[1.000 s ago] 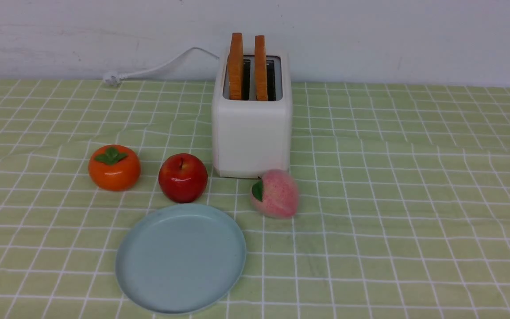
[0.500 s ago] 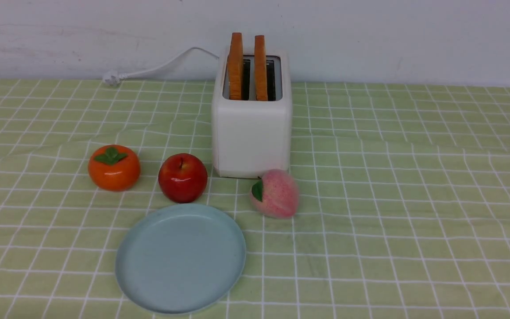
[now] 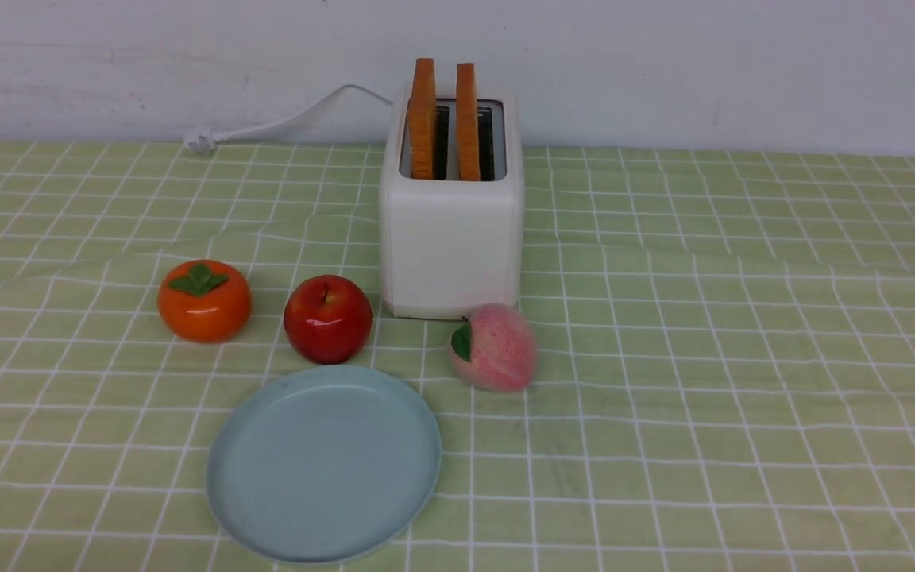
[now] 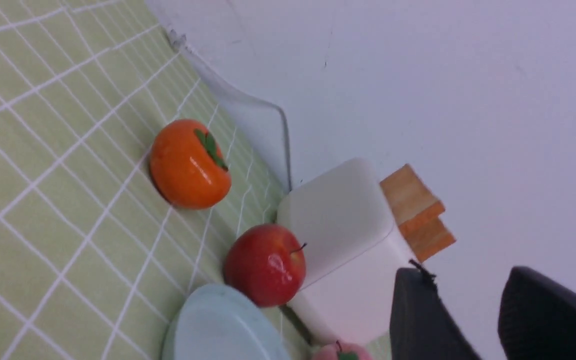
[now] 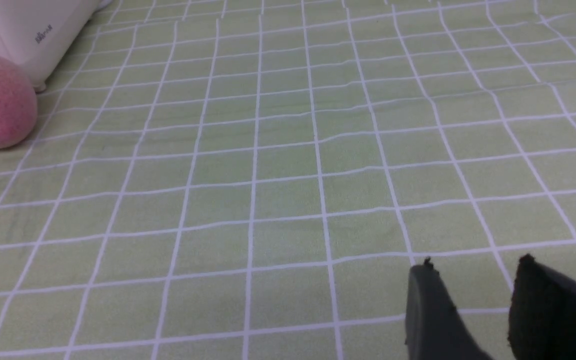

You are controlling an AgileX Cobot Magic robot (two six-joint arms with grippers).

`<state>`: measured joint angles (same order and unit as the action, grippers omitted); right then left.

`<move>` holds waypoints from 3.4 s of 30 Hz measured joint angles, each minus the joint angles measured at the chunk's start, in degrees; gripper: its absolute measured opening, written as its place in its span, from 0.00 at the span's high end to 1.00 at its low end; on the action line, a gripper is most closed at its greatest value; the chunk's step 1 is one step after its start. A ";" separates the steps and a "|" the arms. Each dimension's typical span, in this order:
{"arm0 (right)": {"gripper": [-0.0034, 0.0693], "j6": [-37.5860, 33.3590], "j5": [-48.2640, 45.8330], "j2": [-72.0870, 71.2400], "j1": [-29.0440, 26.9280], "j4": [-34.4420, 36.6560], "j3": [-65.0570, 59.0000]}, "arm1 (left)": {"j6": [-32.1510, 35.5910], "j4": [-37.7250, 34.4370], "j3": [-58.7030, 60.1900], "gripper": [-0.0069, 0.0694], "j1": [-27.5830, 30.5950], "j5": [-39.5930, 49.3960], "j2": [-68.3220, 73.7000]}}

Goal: Take toasted bread from bread machine on green coffee tablecloth place on plate.
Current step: 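Reach for a toast slice standing in the toaster with the left gripper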

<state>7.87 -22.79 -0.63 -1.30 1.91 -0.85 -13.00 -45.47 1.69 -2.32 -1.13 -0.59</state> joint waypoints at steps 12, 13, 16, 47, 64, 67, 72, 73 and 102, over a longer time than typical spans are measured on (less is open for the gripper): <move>0.62 0.00 0.00 0.00 0.00 0.00 0.00 | 16.32 2.76 -11.76 0.93 0.00 7.92 8.24; 0.62 0.00 0.00 0.00 0.00 0.00 0.00 | 18.96 2.90 -13.16 0.93 -0.13 8.69 9.56; 0.62 0.00 0.00 0.00 0.00 -0.13 0.00 | 24.07 2.89 -15.37 0.93 -1.26 9.37 11.70; 0.97 -11.81 -9.74 19.29 4.71 15.86 30.84 | 27.78 8.76 -30.45 0.93 -31.17 -28.94 58.37; 0.95 -50.20 -15.49 31.09 4.77 51.00 37.95 | 10.72 26.35 -49.16 0.58 -31.53 -49.70 95.83; 0.95 -51.08 -15.07 31.09 4.77 51.47 38.20 | 14.47 22.04 -53.92 0.45 -31.53 -50.05 100.31; 0.95 -52.32 -13.92 31.51 4.77 51.91 38.24 | 17.51 21.42 -60.90 0.39 -30.46 -49.18 105.50; 0.95 -52.36 -13.97 31.58 4.77 51.91 38.24 | 17.57 21.60 -62.56 0.39 -29.64 -48.49 106.62; 0.93 -52.53 -13.26 31.78 4.77 51.94 38.24 | 9.01 33.32 -78.27 0.40 -23.02 -39.13 117.33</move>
<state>-44.66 -36.05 31.15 3.47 53.85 37.39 -3.99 -12.15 -76.58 -25.34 -40.26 116.74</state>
